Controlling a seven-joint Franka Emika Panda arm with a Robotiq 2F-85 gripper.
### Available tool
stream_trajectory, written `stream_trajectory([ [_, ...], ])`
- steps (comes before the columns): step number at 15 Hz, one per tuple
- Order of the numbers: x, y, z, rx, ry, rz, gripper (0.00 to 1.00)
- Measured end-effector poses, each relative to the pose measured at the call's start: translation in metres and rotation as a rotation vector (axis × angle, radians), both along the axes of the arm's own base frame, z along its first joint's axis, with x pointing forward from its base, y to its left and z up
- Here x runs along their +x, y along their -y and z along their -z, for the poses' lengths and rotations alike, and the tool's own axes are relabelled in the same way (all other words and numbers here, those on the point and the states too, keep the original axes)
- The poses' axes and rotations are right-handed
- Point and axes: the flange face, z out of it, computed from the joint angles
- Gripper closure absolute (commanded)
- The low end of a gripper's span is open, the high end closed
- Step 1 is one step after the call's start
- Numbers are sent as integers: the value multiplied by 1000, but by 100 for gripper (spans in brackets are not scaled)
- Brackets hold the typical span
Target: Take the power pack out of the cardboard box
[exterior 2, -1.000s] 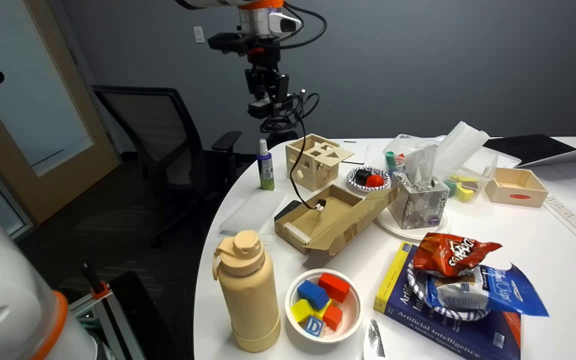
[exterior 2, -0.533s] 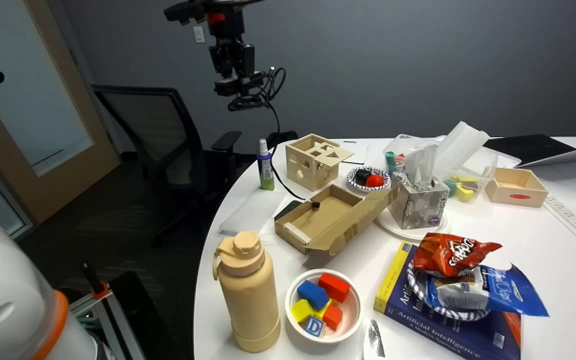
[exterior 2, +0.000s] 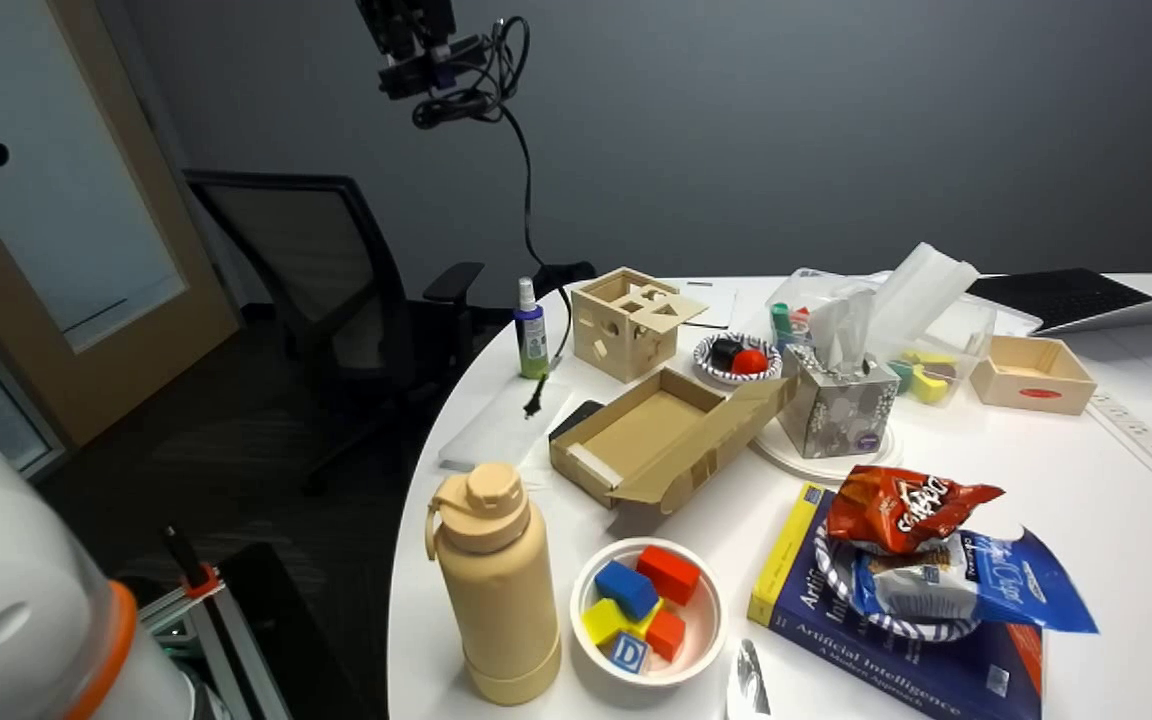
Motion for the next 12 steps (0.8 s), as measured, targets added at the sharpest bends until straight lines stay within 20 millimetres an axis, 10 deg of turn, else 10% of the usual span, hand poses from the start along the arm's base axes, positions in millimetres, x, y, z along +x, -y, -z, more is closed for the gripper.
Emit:
stream_trajectory([
  [5,-15,-13,-34,-47,59,15,69],
  [12,2,16,-16,-92,12,134,69],
])
